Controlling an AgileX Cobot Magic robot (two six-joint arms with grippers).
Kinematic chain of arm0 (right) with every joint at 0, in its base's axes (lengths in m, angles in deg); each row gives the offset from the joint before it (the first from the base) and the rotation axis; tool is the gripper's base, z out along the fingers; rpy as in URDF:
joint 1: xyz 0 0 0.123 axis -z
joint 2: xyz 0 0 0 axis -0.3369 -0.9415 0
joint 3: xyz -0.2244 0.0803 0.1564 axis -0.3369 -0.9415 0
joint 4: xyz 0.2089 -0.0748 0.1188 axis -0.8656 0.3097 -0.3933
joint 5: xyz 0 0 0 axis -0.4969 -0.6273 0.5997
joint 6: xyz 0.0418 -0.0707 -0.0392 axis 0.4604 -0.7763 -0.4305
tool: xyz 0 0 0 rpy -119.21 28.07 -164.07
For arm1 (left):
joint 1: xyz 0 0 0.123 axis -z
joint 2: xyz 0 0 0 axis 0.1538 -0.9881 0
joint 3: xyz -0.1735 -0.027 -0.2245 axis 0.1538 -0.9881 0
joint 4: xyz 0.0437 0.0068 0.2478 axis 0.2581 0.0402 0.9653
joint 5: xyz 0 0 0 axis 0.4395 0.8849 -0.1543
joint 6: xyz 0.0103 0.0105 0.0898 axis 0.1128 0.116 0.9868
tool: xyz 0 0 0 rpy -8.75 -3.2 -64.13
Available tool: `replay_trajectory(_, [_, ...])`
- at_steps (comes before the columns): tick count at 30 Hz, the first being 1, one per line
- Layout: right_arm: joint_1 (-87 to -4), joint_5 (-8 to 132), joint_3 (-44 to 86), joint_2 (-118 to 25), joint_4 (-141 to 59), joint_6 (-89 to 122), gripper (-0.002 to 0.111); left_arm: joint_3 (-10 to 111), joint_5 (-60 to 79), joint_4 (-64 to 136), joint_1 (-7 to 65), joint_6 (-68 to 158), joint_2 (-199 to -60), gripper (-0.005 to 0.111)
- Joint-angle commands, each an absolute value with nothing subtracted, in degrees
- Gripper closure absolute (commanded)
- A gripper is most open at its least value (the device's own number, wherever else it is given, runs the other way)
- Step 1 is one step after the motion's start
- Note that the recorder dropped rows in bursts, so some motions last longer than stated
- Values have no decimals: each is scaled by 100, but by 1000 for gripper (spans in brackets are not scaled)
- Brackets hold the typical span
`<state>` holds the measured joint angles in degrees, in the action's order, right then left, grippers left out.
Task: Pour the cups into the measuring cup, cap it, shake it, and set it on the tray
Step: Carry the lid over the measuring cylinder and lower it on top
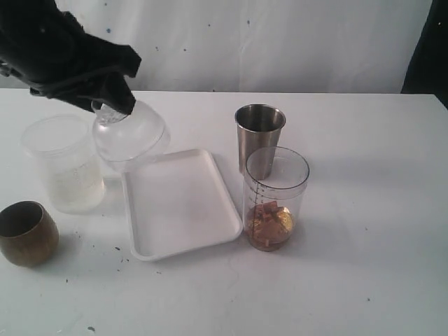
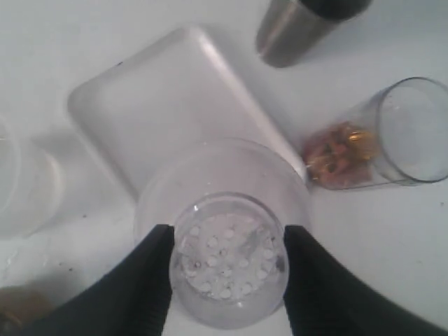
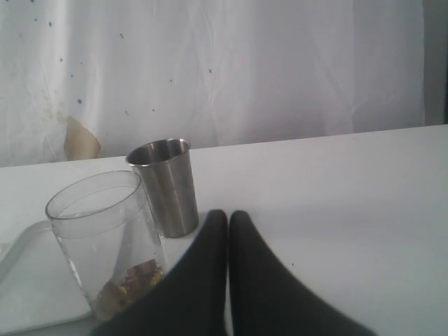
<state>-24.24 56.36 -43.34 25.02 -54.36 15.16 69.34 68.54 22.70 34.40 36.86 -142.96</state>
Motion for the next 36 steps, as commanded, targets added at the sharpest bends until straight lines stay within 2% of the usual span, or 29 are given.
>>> replay_trajectory(1, [-2431,5720,-4365,2500,-5399,1465,108,7308,6965,2023,3860,3956,-14259,107])
replay_trajectory(10, [-2431,5720,-4365,2500,-5399,1414,108,8545,7366,3276,5425,3398,-15103,107])
replay_trajectory(14, [-2431,5702,-4365,2500,-5399,1414,108,9079,7624,3622,5752,3280,-15681,107])
replay_trajectory(25, [-2431,5702,-4365,2500,-5399,1414,108,10219,7795,3658,5984,3352,-16817,107])
replay_trajectory(36, [-2431,5702,-4365,2500,-5399,1414,108,10392,7608,3622,5984,3501,-17221,107])
